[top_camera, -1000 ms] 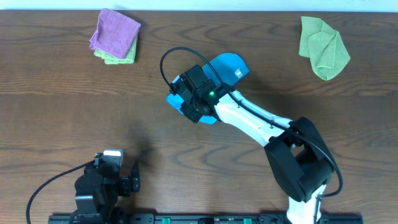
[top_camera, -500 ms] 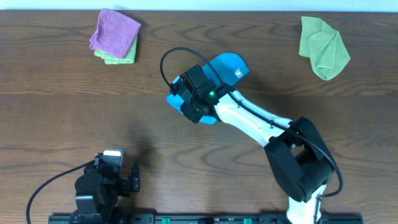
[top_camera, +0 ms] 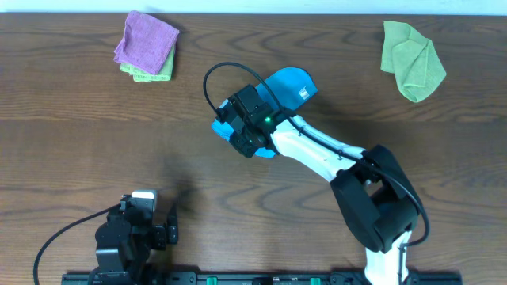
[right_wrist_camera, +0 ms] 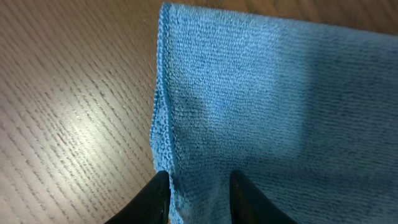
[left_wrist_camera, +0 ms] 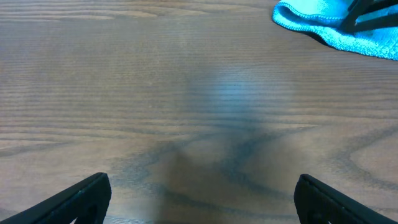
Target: Fold the cloth
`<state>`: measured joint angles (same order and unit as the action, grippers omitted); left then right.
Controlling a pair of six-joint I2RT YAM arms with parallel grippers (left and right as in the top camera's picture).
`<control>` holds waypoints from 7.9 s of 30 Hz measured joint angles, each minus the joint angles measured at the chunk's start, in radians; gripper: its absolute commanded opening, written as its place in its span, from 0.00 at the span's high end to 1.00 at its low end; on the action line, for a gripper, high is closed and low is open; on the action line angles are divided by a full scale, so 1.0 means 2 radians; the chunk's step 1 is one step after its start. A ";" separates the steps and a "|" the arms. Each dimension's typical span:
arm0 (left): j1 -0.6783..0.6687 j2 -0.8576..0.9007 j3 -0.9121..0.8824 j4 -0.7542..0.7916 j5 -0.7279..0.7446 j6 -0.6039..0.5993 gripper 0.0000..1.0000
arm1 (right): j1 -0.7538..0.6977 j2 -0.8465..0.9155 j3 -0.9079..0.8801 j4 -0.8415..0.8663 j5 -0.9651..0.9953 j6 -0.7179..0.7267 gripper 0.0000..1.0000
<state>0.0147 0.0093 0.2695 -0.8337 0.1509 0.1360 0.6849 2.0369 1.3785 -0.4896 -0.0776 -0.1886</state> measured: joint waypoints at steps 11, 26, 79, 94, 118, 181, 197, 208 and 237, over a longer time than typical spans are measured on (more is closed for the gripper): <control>0.000 0.000 0.000 0.000 0.000 0.000 0.05 | 0.000 0.002 0.000 0.005 0.001 0.000 0.99; 0.000 0.000 0.000 0.000 0.000 0.000 0.05 | 0.022 -0.132 0.004 -0.079 0.077 0.000 0.99; 0.000 0.193 0.116 -0.016 0.085 -0.031 0.05 | 0.063 -0.216 0.010 -0.163 0.016 0.119 0.38; 0.000 0.508 0.171 0.010 0.249 -0.122 0.05 | -0.032 -0.414 -0.134 -0.164 -0.036 0.164 0.36; 0.000 0.565 0.057 0.197 0.273 -0.269 0.05 | -0.038 -0.521 -0.237 -0.160 -0.066 0.233 0.33; 0.000 0.544 0.057 0.382 0.107 -0.504 0.94 | -0.038 -0.427 -0.506 0.240 -0.178 0.362 0.23; 0.000 0.544 0.057 0.382 0.102 -0.504 0.94 | -0.038 -0.286 -0.507 0.377 -0.219 0.383 0.23; 0.000 0.544 0.057 0.382 0.102 -0.515 0.94 | -0.035 -0.243 -0.507 0.459 -0.233 0.409 0.23; 0.000 0.544 0.057 0.382 0.102 -0.516 0.94 | 0.034 -0.186 -0.506 0.564 -0.265 0.516 0.17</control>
<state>0.0147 1.0966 0.3828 -0.0692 0.3550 -0.8951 0.7521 1.6653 0.3660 0.6392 -0.6079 0.8433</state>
